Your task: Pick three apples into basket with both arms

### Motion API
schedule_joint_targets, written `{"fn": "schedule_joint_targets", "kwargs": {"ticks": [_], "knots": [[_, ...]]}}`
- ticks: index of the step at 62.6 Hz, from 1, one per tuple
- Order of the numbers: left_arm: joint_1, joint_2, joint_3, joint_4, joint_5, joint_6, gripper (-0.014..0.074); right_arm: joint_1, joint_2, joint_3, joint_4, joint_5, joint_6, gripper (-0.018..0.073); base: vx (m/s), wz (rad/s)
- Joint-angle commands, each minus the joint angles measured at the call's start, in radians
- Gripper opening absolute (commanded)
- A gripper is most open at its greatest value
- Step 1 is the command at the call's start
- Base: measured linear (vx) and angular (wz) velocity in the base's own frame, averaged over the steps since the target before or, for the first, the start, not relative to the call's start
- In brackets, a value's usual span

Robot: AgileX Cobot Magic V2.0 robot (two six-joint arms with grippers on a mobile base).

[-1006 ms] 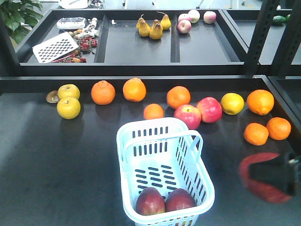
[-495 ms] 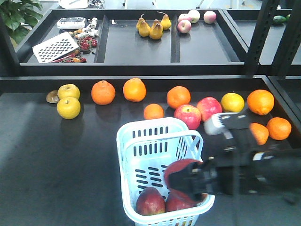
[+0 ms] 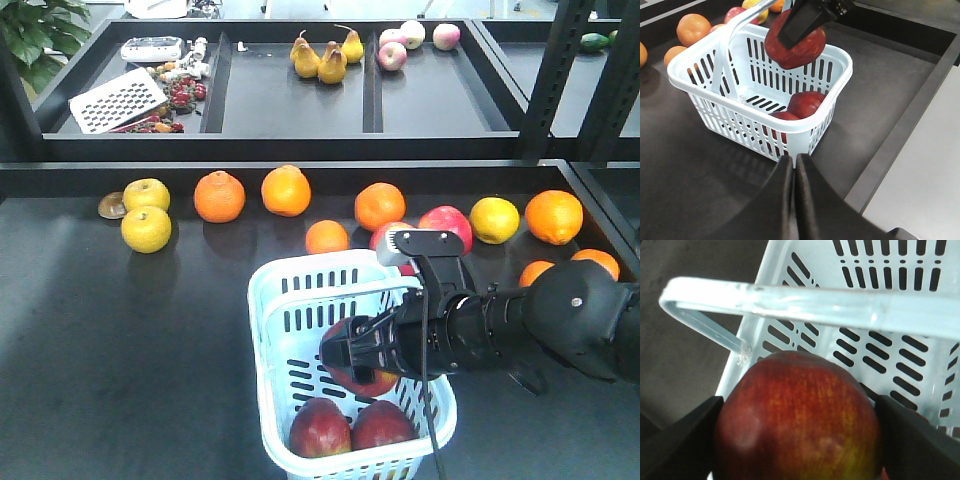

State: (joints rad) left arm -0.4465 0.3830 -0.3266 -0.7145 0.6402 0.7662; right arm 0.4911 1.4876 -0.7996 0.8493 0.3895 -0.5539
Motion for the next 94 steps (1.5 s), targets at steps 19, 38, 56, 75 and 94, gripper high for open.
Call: {"fn": "schedule_joint_targets", "kwargs": {"ticks": [19,38,56,75,94], "knots": [[0.000,0.007,-0.023,-0.039,-0.054,-0.008,-0.0007,-0.001,-0.029,-0.032,0.011,0.001,-0.010,0.0528,0.00,0.00],[0.000,0.007,-0.023,-0.039,-0.054,-0.008,-0.0007,-0.001,-0.069,-0.032,-0.010,0.192,-0.060,0.0069,0.00,0.00],[0.000,0.007,-0.023,-0.039,-0.055,-0.008,-0.0007,-0.001,-0.308,-0.016,-0.098,0.338,-0.051,-0.0005,0.00,0.00],[0.000,0.007,-0.023,-0.039,-0.055,-0.008,-0.0007,-0.001,-0.722,0.305,-0.177,0.191,-0.044,-0.0005,0.00,0.00],[0.000,0.007,-0.023,-0.039,-0.055,-0.008,-0.0007,-0.003,-0.984,0.519,-0.186,-0.017,-0.045,-0.0005,0.00,0.00]]}}
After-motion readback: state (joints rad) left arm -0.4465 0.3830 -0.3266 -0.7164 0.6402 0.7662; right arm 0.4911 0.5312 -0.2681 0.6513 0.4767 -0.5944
